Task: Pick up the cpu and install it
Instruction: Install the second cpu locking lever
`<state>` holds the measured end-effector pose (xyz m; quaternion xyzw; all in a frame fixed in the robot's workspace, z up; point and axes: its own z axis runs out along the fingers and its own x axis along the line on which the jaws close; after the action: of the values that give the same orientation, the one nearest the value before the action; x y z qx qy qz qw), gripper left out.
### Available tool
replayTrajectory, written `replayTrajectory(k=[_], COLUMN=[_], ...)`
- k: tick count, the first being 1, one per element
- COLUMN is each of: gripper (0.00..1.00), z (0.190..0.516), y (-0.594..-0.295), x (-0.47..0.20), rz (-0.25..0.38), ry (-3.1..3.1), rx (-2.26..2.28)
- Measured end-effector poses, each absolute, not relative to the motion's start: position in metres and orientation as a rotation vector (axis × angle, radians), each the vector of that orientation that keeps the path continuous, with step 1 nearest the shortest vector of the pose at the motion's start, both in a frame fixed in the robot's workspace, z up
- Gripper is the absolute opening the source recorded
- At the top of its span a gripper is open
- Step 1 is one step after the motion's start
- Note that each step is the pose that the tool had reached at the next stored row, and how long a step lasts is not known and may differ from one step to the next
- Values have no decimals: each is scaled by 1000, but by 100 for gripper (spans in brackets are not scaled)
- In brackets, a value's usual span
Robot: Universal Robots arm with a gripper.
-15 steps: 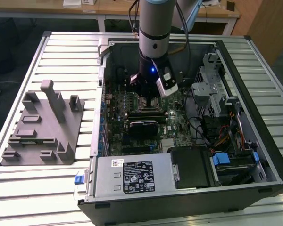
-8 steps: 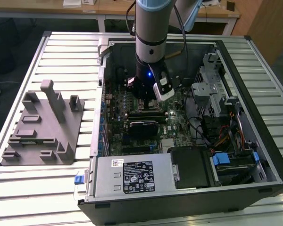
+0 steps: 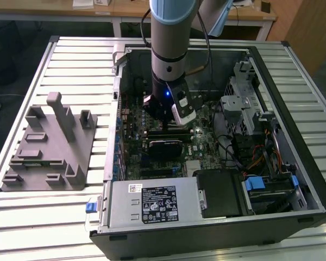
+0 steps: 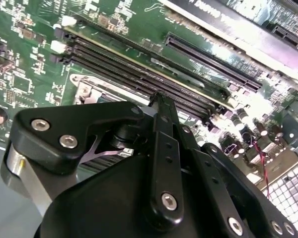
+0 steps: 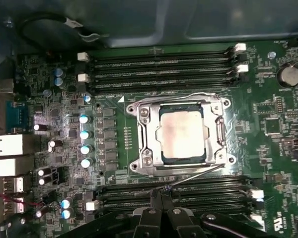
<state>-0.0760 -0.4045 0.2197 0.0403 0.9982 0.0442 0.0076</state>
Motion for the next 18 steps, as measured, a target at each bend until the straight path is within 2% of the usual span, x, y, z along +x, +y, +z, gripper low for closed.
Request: replayTrajectory(k=[6,18], gripper=[11,11], z=[218,215], y=[-408,-404], x=[-80,-83], rz=[226,236], ry=[3118,3117], rx=[126,127])
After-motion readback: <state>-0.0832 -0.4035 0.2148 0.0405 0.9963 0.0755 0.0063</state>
